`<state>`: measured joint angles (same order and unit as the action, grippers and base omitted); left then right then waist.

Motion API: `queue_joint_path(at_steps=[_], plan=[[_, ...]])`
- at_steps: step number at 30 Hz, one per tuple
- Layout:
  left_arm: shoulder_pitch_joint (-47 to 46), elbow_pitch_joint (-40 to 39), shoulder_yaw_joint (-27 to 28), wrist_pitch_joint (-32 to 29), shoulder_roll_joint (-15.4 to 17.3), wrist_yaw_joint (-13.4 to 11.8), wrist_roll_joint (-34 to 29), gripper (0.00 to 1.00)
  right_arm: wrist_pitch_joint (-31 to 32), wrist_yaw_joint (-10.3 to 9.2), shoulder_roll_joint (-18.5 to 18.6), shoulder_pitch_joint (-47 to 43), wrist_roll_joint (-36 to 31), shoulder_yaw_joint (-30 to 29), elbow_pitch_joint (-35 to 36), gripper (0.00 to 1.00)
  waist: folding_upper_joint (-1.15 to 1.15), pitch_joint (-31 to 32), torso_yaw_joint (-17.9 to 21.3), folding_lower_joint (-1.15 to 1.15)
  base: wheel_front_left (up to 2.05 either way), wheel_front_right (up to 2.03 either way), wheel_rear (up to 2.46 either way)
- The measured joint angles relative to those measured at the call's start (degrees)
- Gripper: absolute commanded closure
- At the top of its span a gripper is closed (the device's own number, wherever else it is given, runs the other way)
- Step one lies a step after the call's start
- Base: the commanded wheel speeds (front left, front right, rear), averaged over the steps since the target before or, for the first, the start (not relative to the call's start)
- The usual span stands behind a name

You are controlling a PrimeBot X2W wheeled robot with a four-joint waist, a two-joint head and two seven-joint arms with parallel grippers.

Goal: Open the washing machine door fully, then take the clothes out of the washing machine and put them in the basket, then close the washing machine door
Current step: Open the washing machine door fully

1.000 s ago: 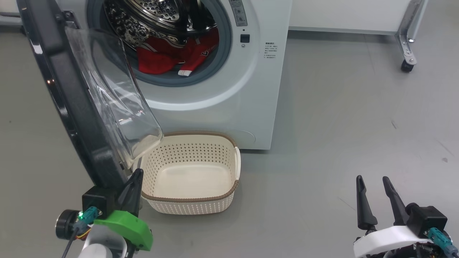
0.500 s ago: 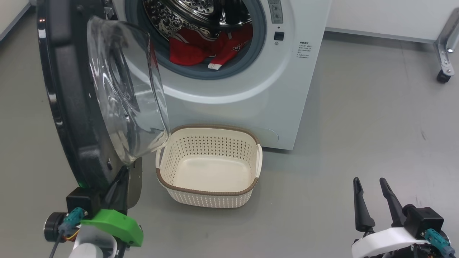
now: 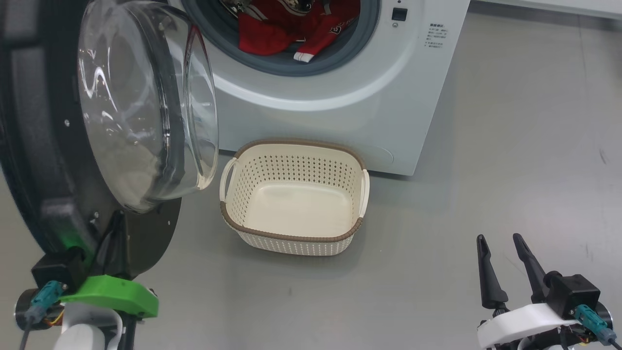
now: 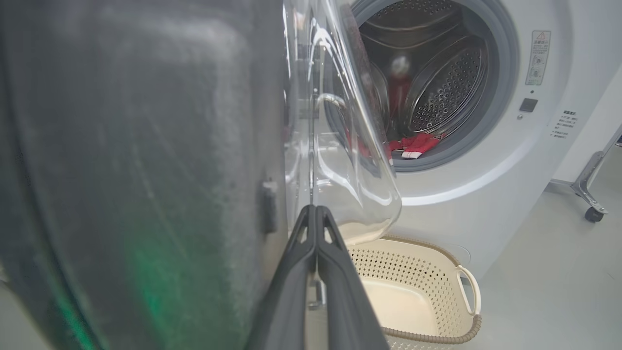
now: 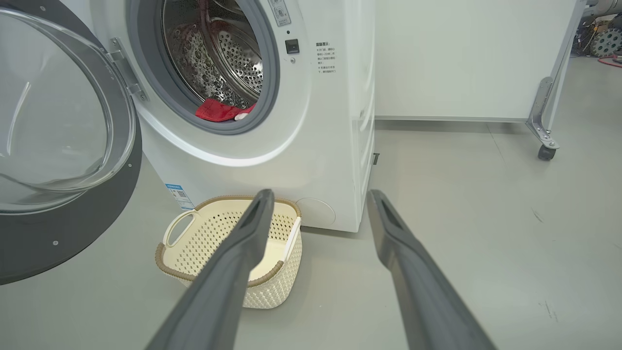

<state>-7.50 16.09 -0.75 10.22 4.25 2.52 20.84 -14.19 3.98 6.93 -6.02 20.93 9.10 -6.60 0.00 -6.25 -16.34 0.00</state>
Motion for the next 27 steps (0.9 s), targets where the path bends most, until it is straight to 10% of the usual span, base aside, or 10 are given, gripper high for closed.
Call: queue_joint_path(at_steps=[27], plan=[[-3.95, 1.86, 12.54, 2.47, 2.72, -1.80, 7.68, 1.00, 0.26, 0.07, 3.01, 4.49, -1.46, -0.59, 1.66, 0.00, 0.00, -11.58, -1.97, 0.00, 0.00, 0.00, 0.00]])
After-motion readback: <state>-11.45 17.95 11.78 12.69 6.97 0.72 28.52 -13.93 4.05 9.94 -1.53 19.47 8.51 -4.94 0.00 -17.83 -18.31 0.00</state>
